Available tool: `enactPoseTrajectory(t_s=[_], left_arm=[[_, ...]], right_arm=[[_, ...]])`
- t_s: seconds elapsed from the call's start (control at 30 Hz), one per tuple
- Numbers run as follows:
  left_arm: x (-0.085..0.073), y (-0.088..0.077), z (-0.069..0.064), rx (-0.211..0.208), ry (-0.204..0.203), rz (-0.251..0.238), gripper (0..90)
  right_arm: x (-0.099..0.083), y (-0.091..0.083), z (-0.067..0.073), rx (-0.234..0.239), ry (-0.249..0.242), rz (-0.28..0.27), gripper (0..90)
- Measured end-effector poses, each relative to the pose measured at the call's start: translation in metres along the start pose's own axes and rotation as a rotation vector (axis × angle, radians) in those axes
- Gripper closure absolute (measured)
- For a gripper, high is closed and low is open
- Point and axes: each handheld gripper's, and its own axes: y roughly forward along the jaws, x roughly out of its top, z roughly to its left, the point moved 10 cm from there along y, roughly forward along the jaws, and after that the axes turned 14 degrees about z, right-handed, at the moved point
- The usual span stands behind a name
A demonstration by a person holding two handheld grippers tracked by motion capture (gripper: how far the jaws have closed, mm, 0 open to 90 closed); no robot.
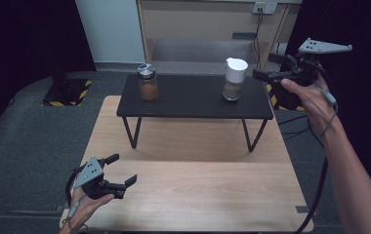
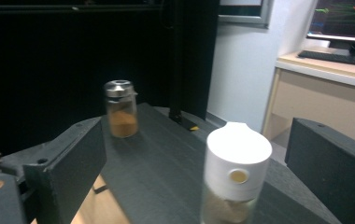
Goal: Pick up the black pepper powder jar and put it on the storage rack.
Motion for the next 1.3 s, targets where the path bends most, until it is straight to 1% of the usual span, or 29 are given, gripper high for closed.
enactPoseTrajectory(t_s=[0.13, 0.27, 0.37, 0.47, 0.57, 0.73, 0.83, 0.9, 1.07, 1.17, 1.27, 1.3], left_arm=[[0.000, 0.001, -0.001, -0.002, -0.001, -0.001, 0.8], [0.000, 0.000, -0.001, -0.002, 0.002, 0.000, 0.8], [0.000, 0.001, -0.001, -0.003, 0.004, 0.003, 0.8], [0.001, 0.001, -0.001, -0.003, 0.004, 0.001, 0.8], [0.000, 0.000, -0.001, 0.000, 0.002, -0.002, 0.8], [0.000, 0.000, -0.001, 0.001, 0.002, -0.001, 0.8], [0.001, 0.001, -0.001, 0.000, 0.003, 0.000, 0.7], [0.001, 0.001, -0.001, 0.001, 0.004, 0.001, 0.8], [0.000, 0.000, -0.001, 0.001, 0.002, -0.001, 0.8], [0.001, 0.001, -0.001, 0.002, 0.003, 0.001, 0.7], [0.001, 0.000, -0.001, 0.003, 0.004, 0.000, 0.8], [0.001, 0.000, -0.001, 0.004, 0.004, -0.001, 0.7]], right_arm=[[-0.009, -0.011, 0.013, 0.013, -0.027, -0.024, 5.6], [-0.019, -0.018, 0.024, 0.022, -0.051, -0.029, 5.7], [-0.027, -0.022, 0.030, 0.030, -0.060, -0.027, 5.8], [-0.035, -0.026, 0.037, 0.030, -0.073, -0.029, 5.8], [-0.047, -0.027, 0.044, 0.037, -0.074, -0.036, 5.8], [-0.069, -0.025, 0.059, 0.042, -0.091, -0.019, 5.7], [-0.079, -0.025, 0.066, 0.047, -0.093, -0.021, 5.7], [-0.085, -0.024, 0.070, 0.052, -0.083, -0.026, 5.7], [-0.102, -0.023, 0.079, 0.041, -0.084, -0.035, 5.4], [-0.114, -0.021, 0.082, 0.048, -0.067, -0.041, 5.4], [-0.125, -0.018, 0.088, 0.038, -0.044, -0.033, 5.2], [-0.129, -0.017, 0.091, 0.032, -0.045, -0.030, 5.4]])
